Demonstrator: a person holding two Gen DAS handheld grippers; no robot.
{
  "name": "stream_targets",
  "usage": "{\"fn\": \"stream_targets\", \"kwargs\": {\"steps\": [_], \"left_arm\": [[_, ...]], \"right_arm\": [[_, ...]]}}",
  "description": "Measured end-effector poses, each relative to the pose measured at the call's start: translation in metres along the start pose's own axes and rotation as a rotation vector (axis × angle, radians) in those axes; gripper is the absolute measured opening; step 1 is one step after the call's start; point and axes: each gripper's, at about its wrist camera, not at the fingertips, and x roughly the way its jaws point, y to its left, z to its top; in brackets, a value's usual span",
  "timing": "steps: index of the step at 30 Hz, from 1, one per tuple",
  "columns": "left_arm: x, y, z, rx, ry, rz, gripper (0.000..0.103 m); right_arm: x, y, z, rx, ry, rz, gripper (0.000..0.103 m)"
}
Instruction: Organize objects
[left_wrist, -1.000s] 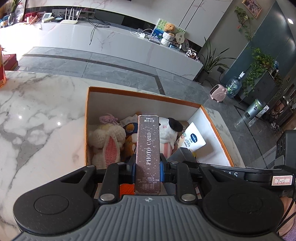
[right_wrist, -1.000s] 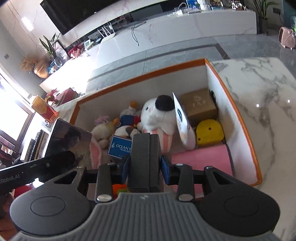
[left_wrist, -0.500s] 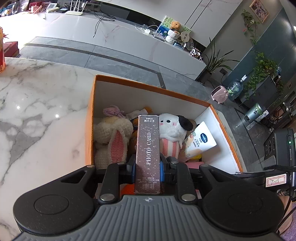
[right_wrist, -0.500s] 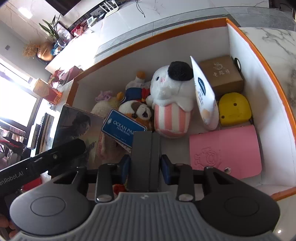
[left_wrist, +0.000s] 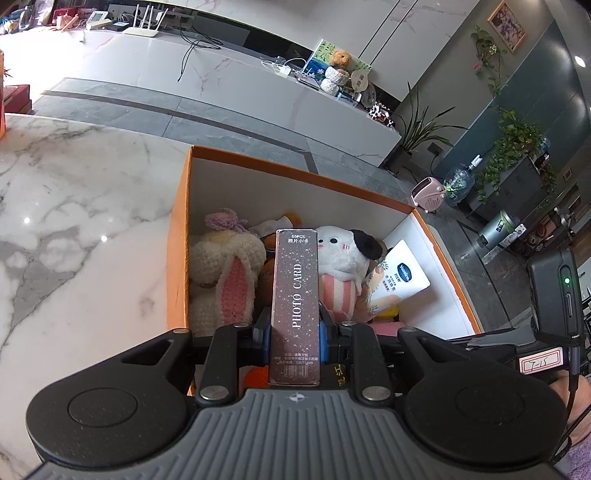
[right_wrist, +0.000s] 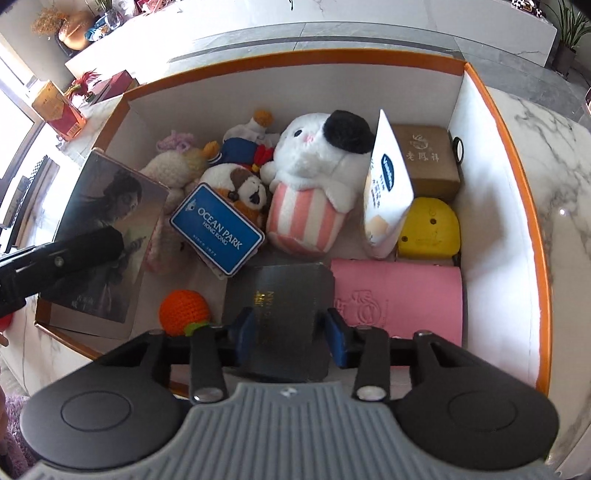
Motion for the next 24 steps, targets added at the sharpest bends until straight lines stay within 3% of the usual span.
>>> {"fn": "stream_targets", "kwargs": {"steps": [7, 12, 15, 24], "left_arm": [[-0.001, 0.004, 0.001, 0.010, -0.002, 0.016, 0.027], [-0.003, -0.002, 0.007, 0.042, 0.019, 0.033, 0.027], [-0.003, -0.014, 0.015, 0.152, 0.085, 0.083, 0.027], [0.001, -0.035, 0.031, 0.344, 0.307, 0.220, 0.027]], "right_arm": [[0.010, 0.003, -0.004, 0.015, 0.033, 0.013, 0.027], [-0.005, 0.006, -0.006, -0.004, -0.019, -0.010, 0.029], [-0.020, 0.004, -0.009, 0.005, -0.062, 0.001, 0.029], [-0.041, -0.004, -0.026, 0.077, -0.203, 0.070, 0.030]]}}
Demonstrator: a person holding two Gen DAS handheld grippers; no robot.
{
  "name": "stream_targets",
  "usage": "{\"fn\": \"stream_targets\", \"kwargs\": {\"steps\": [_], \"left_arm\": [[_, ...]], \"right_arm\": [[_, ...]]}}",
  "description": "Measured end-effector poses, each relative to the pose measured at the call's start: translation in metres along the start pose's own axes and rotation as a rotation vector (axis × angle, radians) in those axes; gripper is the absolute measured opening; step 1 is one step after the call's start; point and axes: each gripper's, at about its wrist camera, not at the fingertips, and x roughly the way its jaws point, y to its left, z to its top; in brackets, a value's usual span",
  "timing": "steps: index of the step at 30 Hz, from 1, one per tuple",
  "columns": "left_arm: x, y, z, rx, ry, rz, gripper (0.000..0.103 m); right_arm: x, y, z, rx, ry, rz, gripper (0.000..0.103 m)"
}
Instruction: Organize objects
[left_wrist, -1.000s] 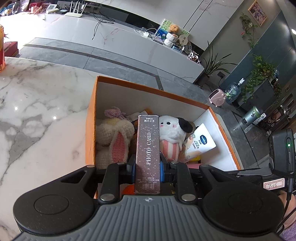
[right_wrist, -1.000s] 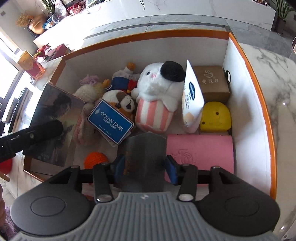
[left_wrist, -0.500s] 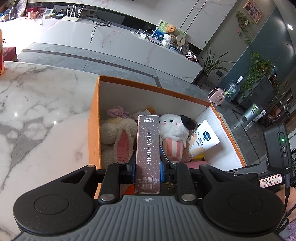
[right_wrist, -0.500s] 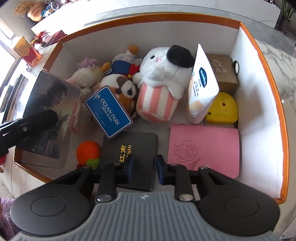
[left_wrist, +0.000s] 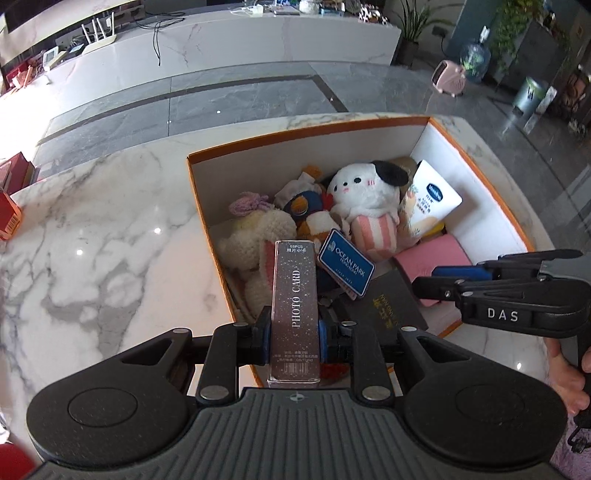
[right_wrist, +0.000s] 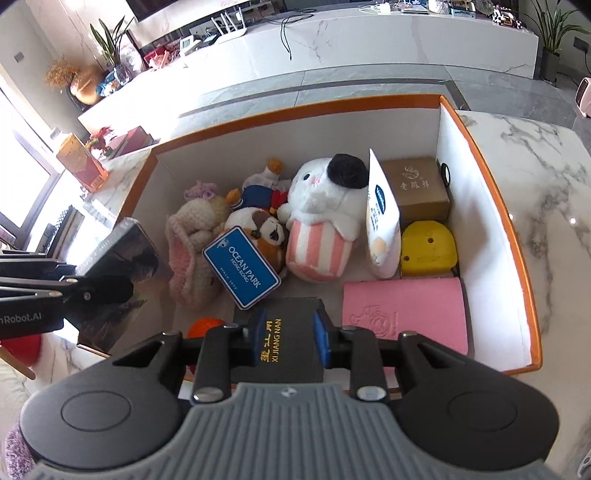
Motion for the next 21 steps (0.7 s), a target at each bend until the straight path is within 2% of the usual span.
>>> {"fn": "stream_targets", "kwargs": {"steps": [5, 10, 14, 18, 20, 21], "left_arm": [[0.006, -0.007, 0.014, 0.064, 0.134, 0.021, 0.027], [0.025, -0.010, 0.012, 0.036, 0.242, 0.025, 0.027], [0.029, -0.019, 0.002, 0.076, 0.227, 0.085, 0.027], [0.028, -0.027, 0.006, 0.131, 0.191, 0.123, 0.028], [0.028, -0.032, 0.015, 0.162, 0.167, 0.143, 0.032], [0.028, -0.034, 0.020, 0.171, 0.160, 0.145, 0.039]], "right_arm": [[-0.005, 0.000, -0.005, 0.010, -0.091, 0.004, 0.030], [-0.010, -0.004, -0.010, -0.003, -0.133, 0.024, 0.030], [-0.014, -0.009, -0.013, 0.000, -0.154, 0.046, 0.030], [-0.013, -0.008, -0.016, -0.019, -0.168, 0.042, 0.030], [-0.014, -0.009, -0.017, -0.016, -0.171, 0.047, 0.030], [-0.015, -0.010, -0.017, -0.012, -0.172, 0.051, 0.030]]}}
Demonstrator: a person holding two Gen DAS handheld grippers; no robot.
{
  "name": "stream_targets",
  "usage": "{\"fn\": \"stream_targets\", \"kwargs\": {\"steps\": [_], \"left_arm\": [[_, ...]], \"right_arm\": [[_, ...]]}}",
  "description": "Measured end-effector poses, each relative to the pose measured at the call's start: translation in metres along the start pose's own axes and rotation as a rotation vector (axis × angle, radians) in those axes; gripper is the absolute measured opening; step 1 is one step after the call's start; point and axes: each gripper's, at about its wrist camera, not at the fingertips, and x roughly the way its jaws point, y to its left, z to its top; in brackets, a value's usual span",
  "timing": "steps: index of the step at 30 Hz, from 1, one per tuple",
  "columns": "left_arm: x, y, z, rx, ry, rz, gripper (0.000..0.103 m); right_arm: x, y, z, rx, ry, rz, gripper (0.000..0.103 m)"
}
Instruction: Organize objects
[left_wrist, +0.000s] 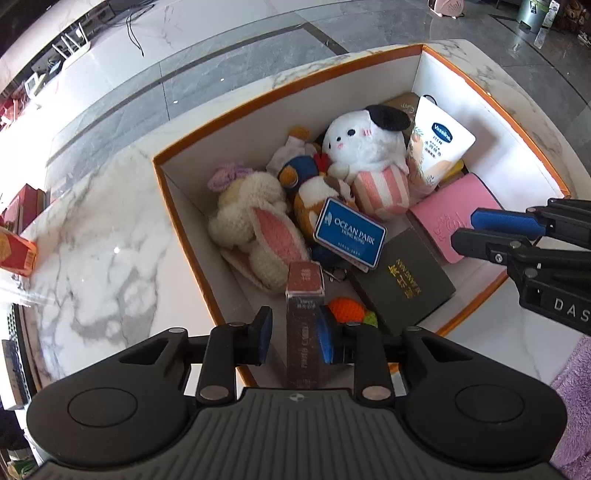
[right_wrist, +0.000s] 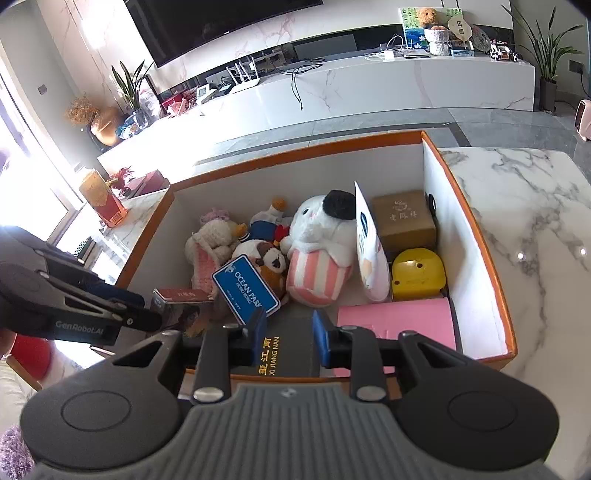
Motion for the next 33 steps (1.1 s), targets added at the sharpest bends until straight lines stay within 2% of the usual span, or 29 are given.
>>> {"fn": "stream_targets", "kwargs": {"steps": [1, 3, 6, 8, 9, 11, 12, 16, 20, 23, 28, 33], "left_arm": [[0.000, -0.001, 0.004, 0.010, -0.005, -0.003, 0.047], [0.005, -0.008, 0.014, 0.057, -0.005, 0.009, 0.052], [0.024, -0.015, 0.027, 0.120, 0.055, 0.042, 0.054], [0.037, -0.015, 0.035, 0.123, 0.103, 0.044, 0.054], [0.044, -0.015, 0.038, 0.123, 0.126, 0.041, 0.052], [0.053, -0.015, 0.042, 0.117, 0.156, 0.038, 0.039], [0.057, -0.013, 0.043, 0.114, 0.174, 0.025, 0.028], [0.054, -0.011, 0.040, 0.097, 0.169, 0.023, 0.027], [0.036, -0.002, 0.030, 0.030, 0.143, 0.012, 0.027], [0.025, 0.000, 0.020, 0.009, 0.142, 0.034, 0.027], [0.022, 0.003, 0.011, -0.036, 0.150, 0.038, 0.027], [0.024, 0.008, 0.013, -0.138, 0.202, -0.011, 0.027]], "right_arm": [[-0.001, -0.001, 0.000, 0.005, -0.001, 0.005, 0.030], [-0.002, -0.002, 0.000, 0.010, -0.004, 0.008, 0.030], [-0.003, -0.003, 0.000, 0.009, -0.009, 0.007, 0.030], [-0.004, -0.003, -0.001, 0.006, -0.013, 0.005, 0.030], [-0.005, -0.003, -0.001, 0.005, -0.015, 0.004, 0.030], [-0.005, -0.004, -0.001, 0.004, -0.018, 0.005, 0.030], [-0.005, -0.004, -0.002, 0.005, -0.019, 0.007, 0.030], [-0.007, -0.006, -0.002, 0.006, -0.023, 0.005, 0.030], [-0.008, -0.007, -0.003, 0.006, -0.026, -0.003, 0.030], [-0.008, -0.009, -0.003, 0.018, -0.023, -0.002, 0.030], [-0.008, -0.009, -0.003, 0.018, -0.025, -0.002, 0.030], [-0.009, -0.009, -0.004, 0.016, -0.029, -0.002, 0.030]]}}
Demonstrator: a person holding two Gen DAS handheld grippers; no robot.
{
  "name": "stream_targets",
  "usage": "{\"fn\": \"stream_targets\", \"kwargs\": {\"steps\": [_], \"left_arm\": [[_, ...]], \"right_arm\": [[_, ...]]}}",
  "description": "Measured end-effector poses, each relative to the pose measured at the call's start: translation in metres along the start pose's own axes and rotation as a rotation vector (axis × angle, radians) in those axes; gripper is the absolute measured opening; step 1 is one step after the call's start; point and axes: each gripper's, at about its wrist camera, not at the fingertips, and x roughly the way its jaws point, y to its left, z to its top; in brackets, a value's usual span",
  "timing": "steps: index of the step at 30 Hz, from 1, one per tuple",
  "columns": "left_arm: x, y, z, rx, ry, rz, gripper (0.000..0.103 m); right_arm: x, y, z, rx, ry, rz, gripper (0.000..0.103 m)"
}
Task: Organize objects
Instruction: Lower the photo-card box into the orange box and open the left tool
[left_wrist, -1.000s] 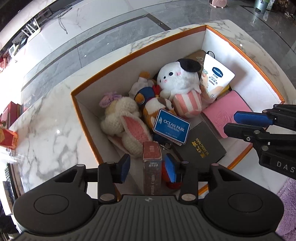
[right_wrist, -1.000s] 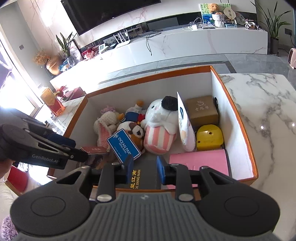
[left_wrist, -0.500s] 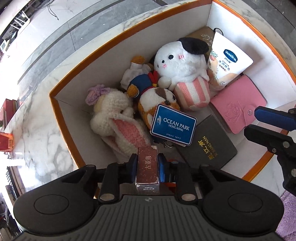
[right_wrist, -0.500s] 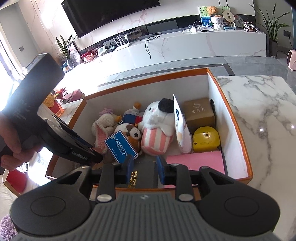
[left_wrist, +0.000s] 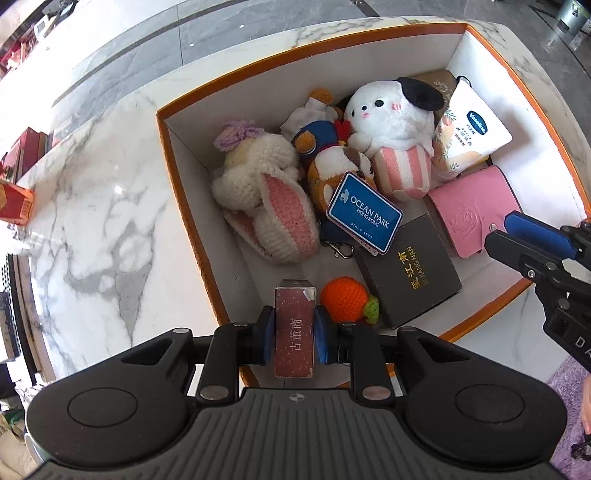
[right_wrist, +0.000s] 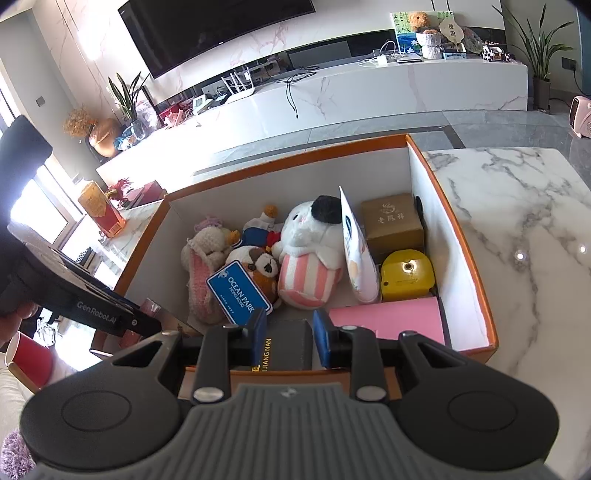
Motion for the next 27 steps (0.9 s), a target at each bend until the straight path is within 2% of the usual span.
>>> {"fn": "stream_targets", "kwargs": {"steps": [3, 7, 9, 12, 16, 22, 27], "left_arm": [[0.001, 0.006, 0.001, -0.064, 0.033, -0.009, 0.027], [0.002, 0.010, 0.000, -0.076, 0.023, -0.010, 0.029], [0.000, 0.009, -0.002, -0.070, 0.007, -0.008, 0.029], [-0.011, 0.008, -0.010, -0.061, -0.037, -0.016, 0.038], [-0.031, -0.001, -0.026, -0.024, -0.148, 0.002, 0.041], [-0.073, -0.013, -0.057, -0.019, -0.371, -0.020, 0.048], [-0.105, -0.027, -0.086, -0.040, -0.559, 0.004, 0.053]], "right_arm": [[0.001, 0.002, -0.001, -0.012, -0.001, -0.008, 0.031], [0.000, 0.005, -0.002, -0.029, -0.005, -0.018, 0.032], [-0.001, 0.006, -0.002, -0.036, -0.012, -0.025, 0.035], [-0.003, 0.009, -0.002, -0.051, -0.020, -0.037, 0.035], [-0.010, 0.019, -0.001, -0.082, -0.040, -0.046, 0.038], [-0.031, 0.034, 0.002, -0.126, -0.077, -0.064, 0.044], [-0.067, 0.044, 0.006, -0.141, -0.133, -0.081, 0.058]]}}
